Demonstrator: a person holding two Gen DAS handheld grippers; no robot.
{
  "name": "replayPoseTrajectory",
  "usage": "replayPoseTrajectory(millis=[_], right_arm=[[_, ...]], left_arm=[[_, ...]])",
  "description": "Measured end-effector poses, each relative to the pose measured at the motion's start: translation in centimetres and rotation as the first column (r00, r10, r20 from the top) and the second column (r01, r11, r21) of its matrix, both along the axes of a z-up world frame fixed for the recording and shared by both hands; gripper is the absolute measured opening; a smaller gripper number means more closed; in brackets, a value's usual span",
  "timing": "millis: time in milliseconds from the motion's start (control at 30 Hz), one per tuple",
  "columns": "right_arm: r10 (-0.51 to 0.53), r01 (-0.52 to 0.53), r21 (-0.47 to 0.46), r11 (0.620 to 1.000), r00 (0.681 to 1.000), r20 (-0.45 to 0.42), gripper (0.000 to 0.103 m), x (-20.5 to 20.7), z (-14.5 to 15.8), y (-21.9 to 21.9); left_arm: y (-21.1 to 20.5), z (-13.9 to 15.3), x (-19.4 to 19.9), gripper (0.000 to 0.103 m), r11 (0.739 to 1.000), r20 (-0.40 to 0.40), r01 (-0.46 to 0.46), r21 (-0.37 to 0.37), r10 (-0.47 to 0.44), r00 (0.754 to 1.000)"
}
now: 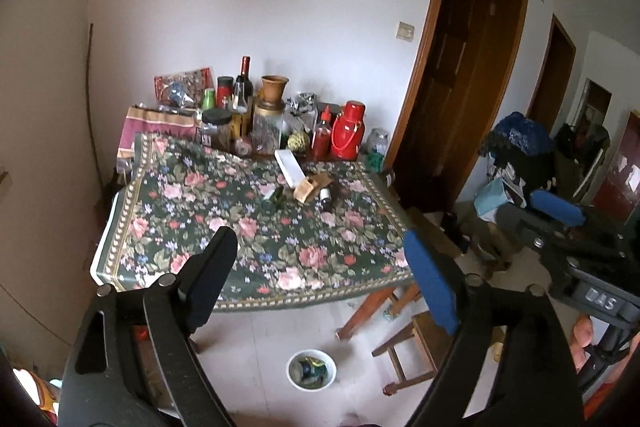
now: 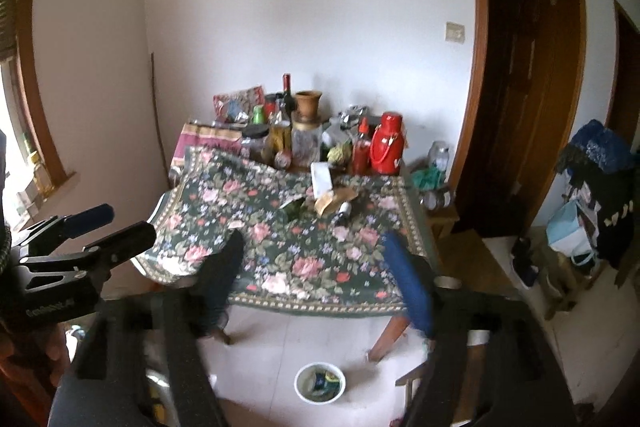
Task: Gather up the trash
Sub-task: 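Raise both tools back toward the table, then grasp the green pump bottle with the left tool while the right tool grasps the dark labeled bottle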
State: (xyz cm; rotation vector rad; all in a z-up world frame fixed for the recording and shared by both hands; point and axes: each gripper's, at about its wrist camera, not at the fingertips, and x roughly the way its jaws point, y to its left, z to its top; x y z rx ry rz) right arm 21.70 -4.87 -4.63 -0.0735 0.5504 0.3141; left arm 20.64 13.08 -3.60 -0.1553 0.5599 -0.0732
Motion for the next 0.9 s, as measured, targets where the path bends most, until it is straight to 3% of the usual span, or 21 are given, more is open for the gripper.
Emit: replayPoseTrajectory(millis=[67,333,900], right_arm=[[-0.021,0.021,0.006,1.0,1.0,0.02,0.089,0.5,0.1,-0.4],[-0.027,0.028,0.043,0.999,0.999,-0.022,0.09,7.1,-0.6,-2.1],[0.096,-0.095,0.006,0.995,0.991,-0.097,0.09,24.1,-1.9,-5.1]], left_arm=[[-0.1,0.0,0.8,0.085,1.0,0.001,0.003,0.01,-0.003,1.0],[-0.8,-1.0,7.6,0.085,0.999,-0.025,-0.032,0.039,0.033,0.999],[-2.8,-2.3,25.3,0.085,0.979,-0.09,-0.2,0.031,0.202,0.975]])
